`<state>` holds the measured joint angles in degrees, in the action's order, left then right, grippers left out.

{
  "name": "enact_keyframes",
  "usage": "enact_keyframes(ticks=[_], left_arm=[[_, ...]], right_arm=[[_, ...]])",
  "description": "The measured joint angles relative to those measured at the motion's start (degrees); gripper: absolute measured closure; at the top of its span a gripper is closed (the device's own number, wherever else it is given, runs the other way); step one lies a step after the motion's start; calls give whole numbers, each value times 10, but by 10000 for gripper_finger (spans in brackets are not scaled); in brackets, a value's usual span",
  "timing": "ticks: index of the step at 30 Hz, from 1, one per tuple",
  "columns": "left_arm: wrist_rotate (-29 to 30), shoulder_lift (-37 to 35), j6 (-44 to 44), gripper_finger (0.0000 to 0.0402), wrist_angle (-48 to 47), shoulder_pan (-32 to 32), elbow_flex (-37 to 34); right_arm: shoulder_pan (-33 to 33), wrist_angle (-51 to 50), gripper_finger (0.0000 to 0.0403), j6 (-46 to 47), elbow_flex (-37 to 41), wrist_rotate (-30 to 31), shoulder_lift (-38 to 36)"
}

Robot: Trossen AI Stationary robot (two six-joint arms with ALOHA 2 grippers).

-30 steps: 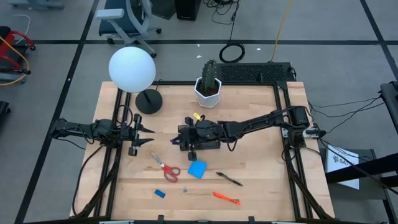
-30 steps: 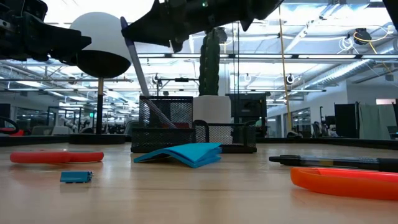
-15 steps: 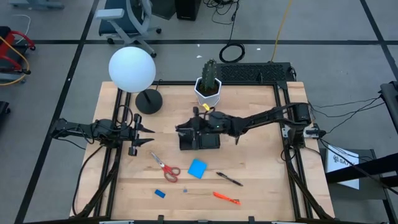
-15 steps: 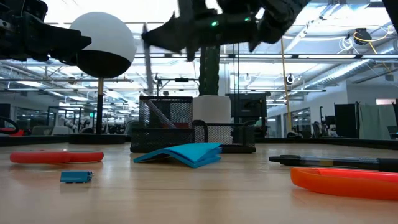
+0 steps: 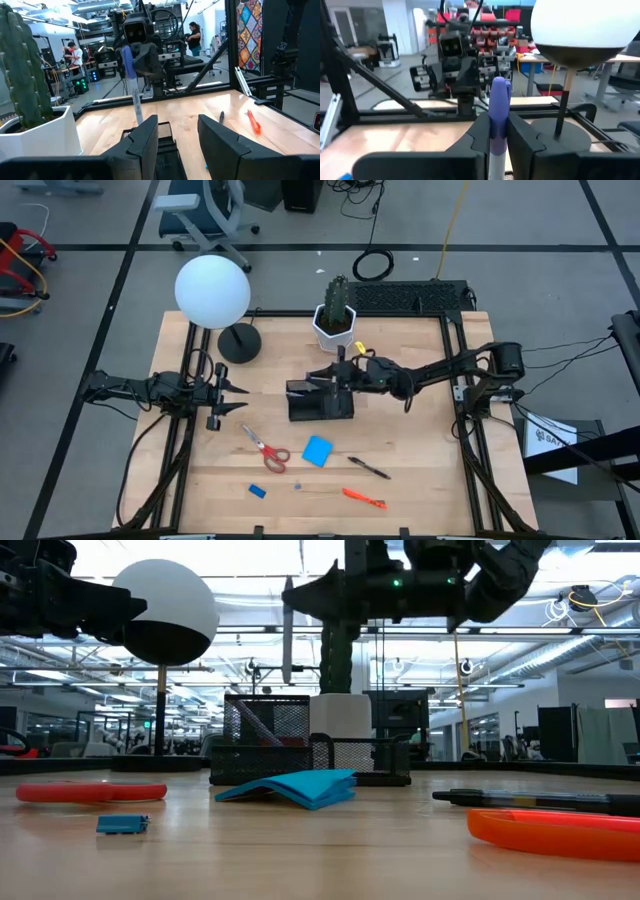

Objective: Pick and place office supplies into organizer
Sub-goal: Put the blue pen into the black desk organizer, then put the black pen into the black desk organizer

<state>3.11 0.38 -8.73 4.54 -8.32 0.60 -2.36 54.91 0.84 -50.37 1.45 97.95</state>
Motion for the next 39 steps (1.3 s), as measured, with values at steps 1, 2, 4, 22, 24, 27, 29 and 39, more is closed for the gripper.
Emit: enact_keyframes(ticks=[1, 2, 4, 22, 24, 27, 29, 39], left_arm=[[0, 0, 0, 256, 0, 0, 0], [0, 0, 0, 256, 0, 0, 0], [0, 0, 0, 256, 0, 0, 0], [0, 0, 0, 256, 0, 0, 0], [0, 0, 0, 256, 0, 0, 0], [0, 0, 0, 256, 0, 0, 0], [0, 0, 0, 256, 0, 0, 0], [0, 0, 0, 256, 0, 0, 0]], right_arm=[[-2, 2, 370, 0, 1, 0, -1], [-3, 1, 370, 0, 3, 0, -1], [-5, -4, 370, 0, 3, 0, -1], [-18, -34, 339, 0, 4, 4, 0], [-18, -34, 327, 0, 4, 4, 0], [-18, -34, 315, 0, 4, 4, 0], [-18, -34, 311, 0, 4, 4, 0], [-18, -34, 317, -2, 4, 4, 0]])
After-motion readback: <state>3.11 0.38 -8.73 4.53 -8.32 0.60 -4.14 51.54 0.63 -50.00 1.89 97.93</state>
